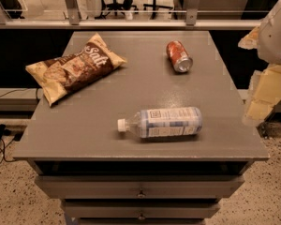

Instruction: Move brown chip bag near blue plastic bottle

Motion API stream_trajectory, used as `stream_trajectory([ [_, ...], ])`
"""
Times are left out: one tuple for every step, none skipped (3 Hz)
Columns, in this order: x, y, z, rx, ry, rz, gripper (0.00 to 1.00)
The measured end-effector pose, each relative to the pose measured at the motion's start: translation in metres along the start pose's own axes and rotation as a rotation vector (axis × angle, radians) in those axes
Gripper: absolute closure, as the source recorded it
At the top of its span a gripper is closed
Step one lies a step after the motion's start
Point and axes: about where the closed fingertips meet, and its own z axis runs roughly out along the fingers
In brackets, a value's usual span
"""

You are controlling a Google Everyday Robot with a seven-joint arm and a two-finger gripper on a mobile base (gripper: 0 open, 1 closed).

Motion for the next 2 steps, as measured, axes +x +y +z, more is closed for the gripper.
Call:
stream_trajectory([
  [0.0, 0.0, 0.0, 0.0, 0.0, 0.0, 0.0],
  [-0.034, -0.001, 0.013, -0.016, -0.066, -0.071, 0.0],
])
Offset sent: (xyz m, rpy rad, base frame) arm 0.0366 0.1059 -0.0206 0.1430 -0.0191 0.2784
